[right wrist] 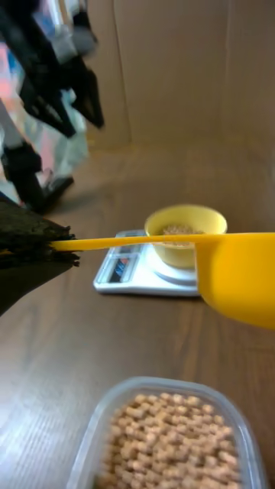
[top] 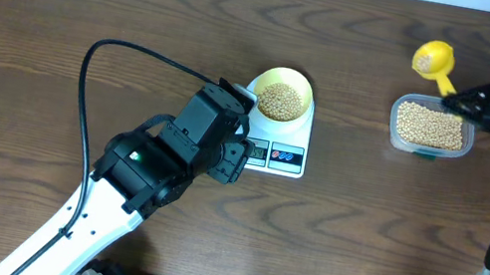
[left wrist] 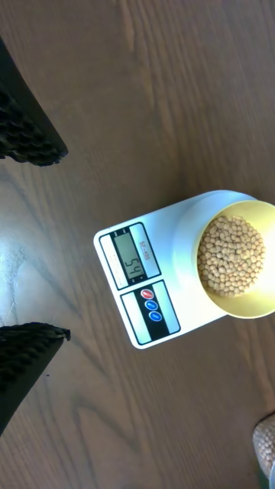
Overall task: Scoop item into bowl and weigh 50g on scale
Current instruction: 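Move the scoop with the right gripper back toward the soybean tub, then lower the scoop into the soybean tub with the right gripper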
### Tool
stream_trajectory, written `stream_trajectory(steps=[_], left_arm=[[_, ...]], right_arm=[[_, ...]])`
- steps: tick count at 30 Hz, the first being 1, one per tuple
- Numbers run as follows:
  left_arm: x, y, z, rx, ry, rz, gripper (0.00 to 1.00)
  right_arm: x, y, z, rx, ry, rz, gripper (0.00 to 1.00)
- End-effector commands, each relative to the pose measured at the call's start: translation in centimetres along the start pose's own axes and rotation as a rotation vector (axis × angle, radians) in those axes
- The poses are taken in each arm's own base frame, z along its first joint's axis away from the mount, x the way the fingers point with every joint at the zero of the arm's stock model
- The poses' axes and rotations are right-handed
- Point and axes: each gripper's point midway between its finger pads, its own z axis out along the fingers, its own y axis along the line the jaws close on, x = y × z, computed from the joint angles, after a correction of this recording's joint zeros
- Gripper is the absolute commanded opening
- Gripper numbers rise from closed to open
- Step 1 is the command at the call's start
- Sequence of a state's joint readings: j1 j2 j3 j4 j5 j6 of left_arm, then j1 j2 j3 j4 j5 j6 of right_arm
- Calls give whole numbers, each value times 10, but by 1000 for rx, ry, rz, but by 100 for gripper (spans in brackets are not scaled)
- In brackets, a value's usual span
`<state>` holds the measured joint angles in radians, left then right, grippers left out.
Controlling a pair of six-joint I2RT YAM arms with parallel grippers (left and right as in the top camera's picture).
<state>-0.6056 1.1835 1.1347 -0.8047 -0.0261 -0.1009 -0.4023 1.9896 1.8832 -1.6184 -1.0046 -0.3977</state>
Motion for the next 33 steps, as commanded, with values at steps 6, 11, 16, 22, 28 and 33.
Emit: stream_trajectory(steps=[6, 11, 16, 22, 28, 33], left_arm=[[-10, 2, -8, -6, -33, -11, 69], [-10, 2, -8, -5, -33, -11, 69], [-10, 2, -8, -5, -33, -11, 69], [-10, 2, -8, -6, -33, -11, 69], [-10, 2, -8, -6, -33, -12, 69], [-10, 2, -8, -6, -33, -11, 69]], right_arm=[[-11, 8, -34, -97, -130, -125, 1], [-11, 7, -34, -96, -132, -124, 1], [-11, 6, -34, -90, -127, -91, 1], [-9, 2, -33, -70, -112, -65, 1], [7, -15, -31, 32, -33, -16, 1], [14, -27, -32, 104, 8, -28, 1]])
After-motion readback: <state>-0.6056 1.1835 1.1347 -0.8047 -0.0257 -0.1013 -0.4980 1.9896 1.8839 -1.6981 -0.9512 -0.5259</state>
